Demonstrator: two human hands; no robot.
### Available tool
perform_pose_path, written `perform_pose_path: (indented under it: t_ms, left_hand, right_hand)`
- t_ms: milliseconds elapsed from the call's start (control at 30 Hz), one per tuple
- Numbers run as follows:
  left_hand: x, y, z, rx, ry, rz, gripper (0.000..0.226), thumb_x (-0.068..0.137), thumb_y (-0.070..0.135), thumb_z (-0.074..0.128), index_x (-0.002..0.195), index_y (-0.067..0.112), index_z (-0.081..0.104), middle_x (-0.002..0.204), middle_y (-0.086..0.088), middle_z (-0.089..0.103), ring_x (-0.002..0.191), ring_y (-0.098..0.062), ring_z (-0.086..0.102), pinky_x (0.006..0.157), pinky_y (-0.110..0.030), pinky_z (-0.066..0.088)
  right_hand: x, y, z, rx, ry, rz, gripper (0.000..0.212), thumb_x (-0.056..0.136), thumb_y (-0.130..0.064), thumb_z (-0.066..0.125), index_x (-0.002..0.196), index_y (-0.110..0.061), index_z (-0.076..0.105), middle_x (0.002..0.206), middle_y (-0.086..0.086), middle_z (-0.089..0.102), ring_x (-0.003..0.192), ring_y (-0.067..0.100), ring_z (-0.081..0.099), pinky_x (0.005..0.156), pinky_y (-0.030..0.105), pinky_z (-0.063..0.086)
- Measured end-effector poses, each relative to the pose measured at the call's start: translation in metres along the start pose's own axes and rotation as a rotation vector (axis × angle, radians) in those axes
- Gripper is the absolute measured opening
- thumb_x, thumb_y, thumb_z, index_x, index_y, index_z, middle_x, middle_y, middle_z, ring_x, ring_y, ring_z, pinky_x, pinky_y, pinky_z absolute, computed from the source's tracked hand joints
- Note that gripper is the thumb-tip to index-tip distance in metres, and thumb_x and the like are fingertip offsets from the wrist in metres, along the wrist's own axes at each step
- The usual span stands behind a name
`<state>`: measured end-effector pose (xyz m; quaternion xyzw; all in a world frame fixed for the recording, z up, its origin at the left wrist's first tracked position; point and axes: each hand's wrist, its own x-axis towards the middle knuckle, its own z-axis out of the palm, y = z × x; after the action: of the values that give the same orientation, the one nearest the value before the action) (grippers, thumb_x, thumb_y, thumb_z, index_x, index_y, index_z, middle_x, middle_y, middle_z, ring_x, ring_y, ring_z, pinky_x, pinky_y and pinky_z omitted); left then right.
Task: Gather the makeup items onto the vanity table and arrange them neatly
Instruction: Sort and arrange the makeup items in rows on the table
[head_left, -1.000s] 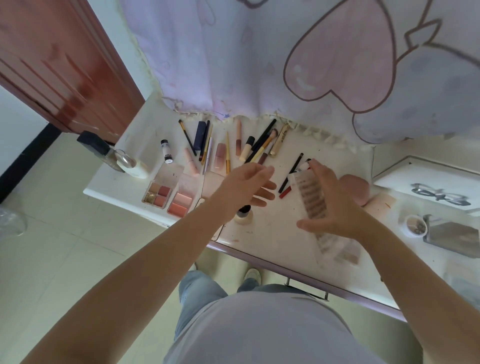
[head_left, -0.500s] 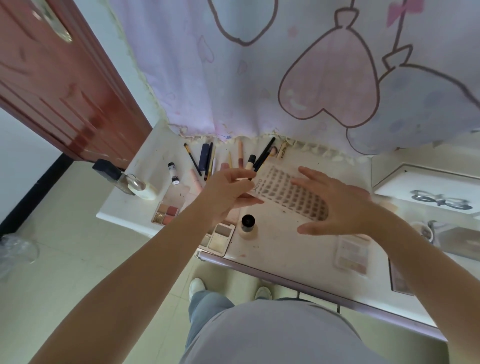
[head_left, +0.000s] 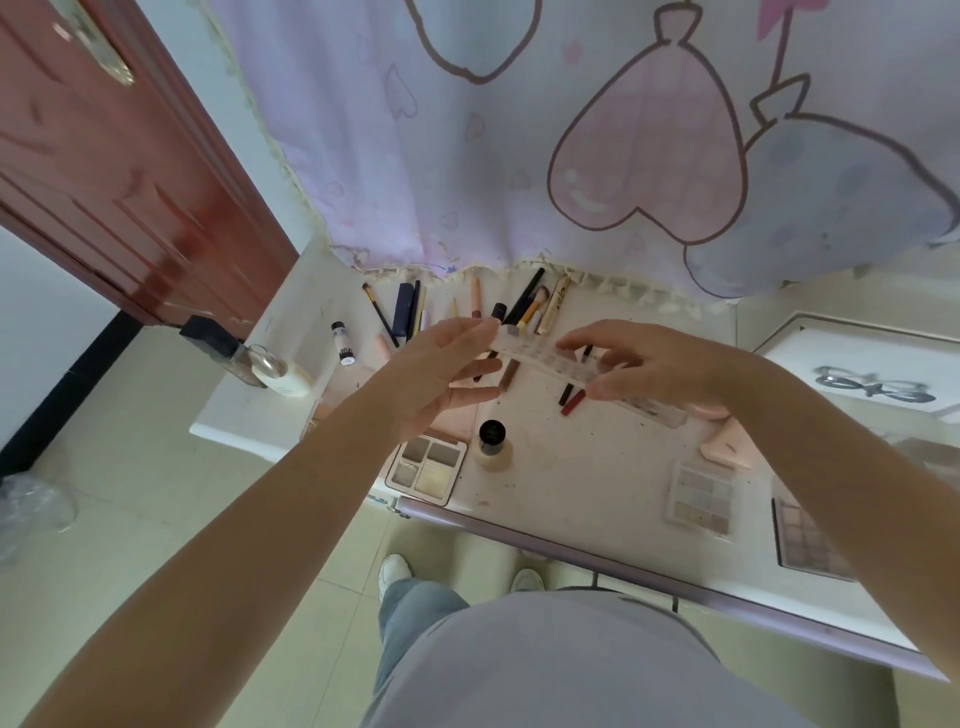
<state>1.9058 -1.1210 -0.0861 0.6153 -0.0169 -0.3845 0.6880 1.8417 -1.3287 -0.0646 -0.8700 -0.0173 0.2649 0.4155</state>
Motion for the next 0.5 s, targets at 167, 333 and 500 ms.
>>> perform_pose_path:
  t_ms: [167,333,500]
  left_hand:
    - [-0.001,-0.007,-0.001,-0.097,-0.056,0.084,0.034,0.061,0.034,0.061,0.089,0.020,0.045,0.077,0.008,0.067,0.088,-0.009,0.061,0.082,-0.027,0.050]
    - [0.003,-0.013,0.002,-0.229,-0.020,0.188,0.018,0.076,0.012,0.056,0.086,0.017,0.042,0.068,0.008,0.068,0.071,-0.005,0.067,0.077,-0.022,0.054]
    - [0.005,-0.024,0.004,-0.242,0.082,0.255,0.016,0.080,-0.003,0.055,0.082,0.011,0.047,0.076,0.000,0.064,0.077,-0.012,0.063,0.076,-0.022,0.054]
  right_hand:
    - [-0.001,-0.010,0.004,0.087,-0.044,-0.032,0.066,0.065,-0.046,0.050,0.129,-0.036,0.040,0.099,-0.028,0.047,0.094,0.003,0.057,0.075,0.016,0.042]
    - [0.001,-0.013,0.005,0.060,-0.033,-0.043,0.066,0.065,-0.046,0.050,0.129,-0.035,0.039,0.105,-0.022,0.046,0.102,0.011,0.053,0.089,0.029,0.043]
    - [0.007,-0.011,0.007,0.122,-0.043,-0.084,0.041,0.071,-0.039,0.050,0.112,-0.045,0.049,0.123,-0.013,0.048,0.101,0.008,0.054,0.088,0.025,0.044]
